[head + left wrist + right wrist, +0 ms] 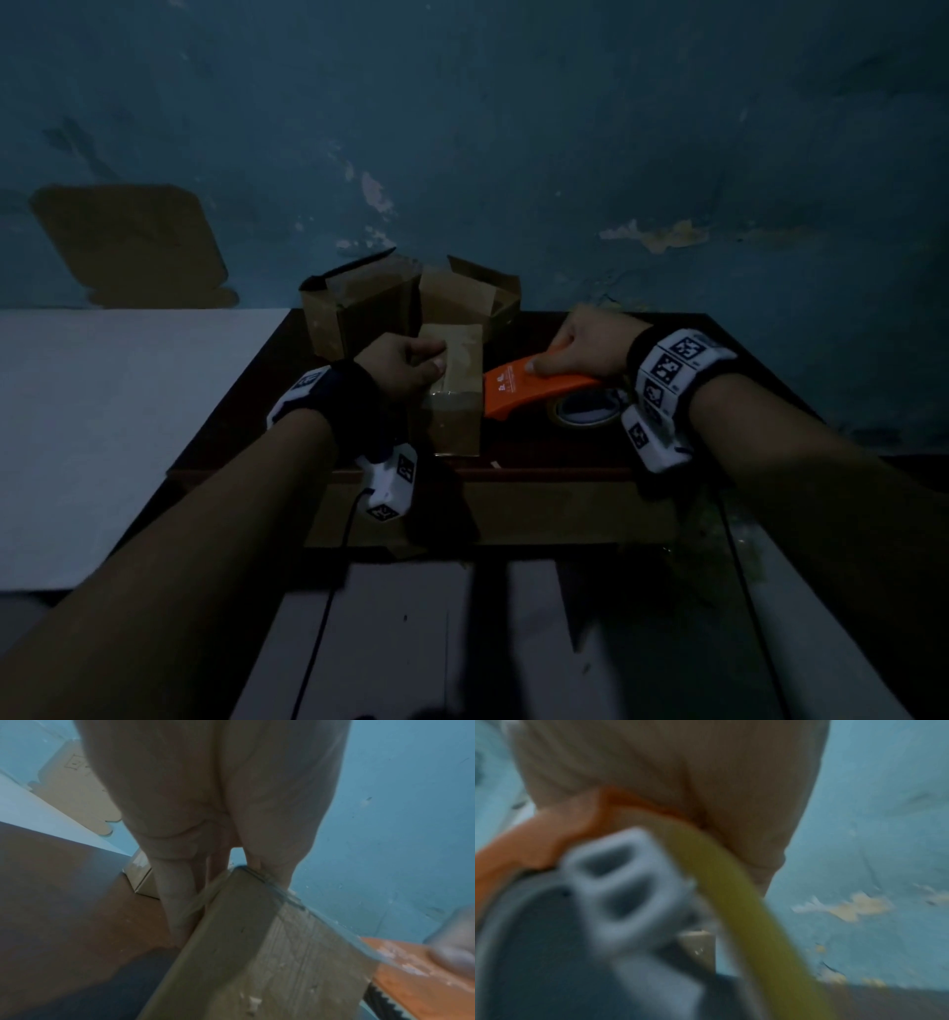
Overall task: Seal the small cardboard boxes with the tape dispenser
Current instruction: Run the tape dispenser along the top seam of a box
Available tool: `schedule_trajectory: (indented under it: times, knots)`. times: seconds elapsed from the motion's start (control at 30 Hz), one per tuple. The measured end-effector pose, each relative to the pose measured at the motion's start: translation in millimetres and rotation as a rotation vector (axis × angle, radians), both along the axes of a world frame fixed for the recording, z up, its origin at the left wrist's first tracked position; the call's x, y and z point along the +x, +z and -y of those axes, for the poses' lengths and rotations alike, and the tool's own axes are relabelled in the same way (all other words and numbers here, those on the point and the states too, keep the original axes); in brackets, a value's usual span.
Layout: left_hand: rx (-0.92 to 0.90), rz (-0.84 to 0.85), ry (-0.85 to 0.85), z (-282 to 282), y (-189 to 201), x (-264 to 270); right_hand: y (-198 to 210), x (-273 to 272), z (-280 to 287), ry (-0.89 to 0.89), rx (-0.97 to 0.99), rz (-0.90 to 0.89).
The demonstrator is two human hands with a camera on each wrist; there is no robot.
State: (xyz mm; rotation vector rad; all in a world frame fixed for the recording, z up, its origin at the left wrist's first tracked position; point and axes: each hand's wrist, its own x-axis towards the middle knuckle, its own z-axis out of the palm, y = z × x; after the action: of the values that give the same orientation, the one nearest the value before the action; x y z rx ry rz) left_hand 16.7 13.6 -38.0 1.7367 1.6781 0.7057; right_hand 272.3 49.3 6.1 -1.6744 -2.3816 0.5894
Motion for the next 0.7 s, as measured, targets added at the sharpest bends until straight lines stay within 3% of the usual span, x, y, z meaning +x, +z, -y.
schedule_trajectory:
  times: [0.33, 0.47, 0.57, 0.7]
  knots:
    - [0.008, -0.026, -0.014, -1.2, 0.1, 0.4, 18.0, -15.5, -0.3, 0.008, 0.031, 0.236]
    - [0.029, -0.024, -0.022, -2.2, -2.5, -4.4, -11.2, 0.1, -0.3, -0.065, 0.003, 0.299]
    - [0.007, 0.0, -0.03, -4.1, -4.4, -8.3, -34.8, 25.9, -5.4, -0.074, -0.101, 0.192]
    - [0.017, 0.017, -0.026, -8.2, -8.5, -9.4, -37.1, 48.4, -6.7, -0.14, -0.17, 0.004]
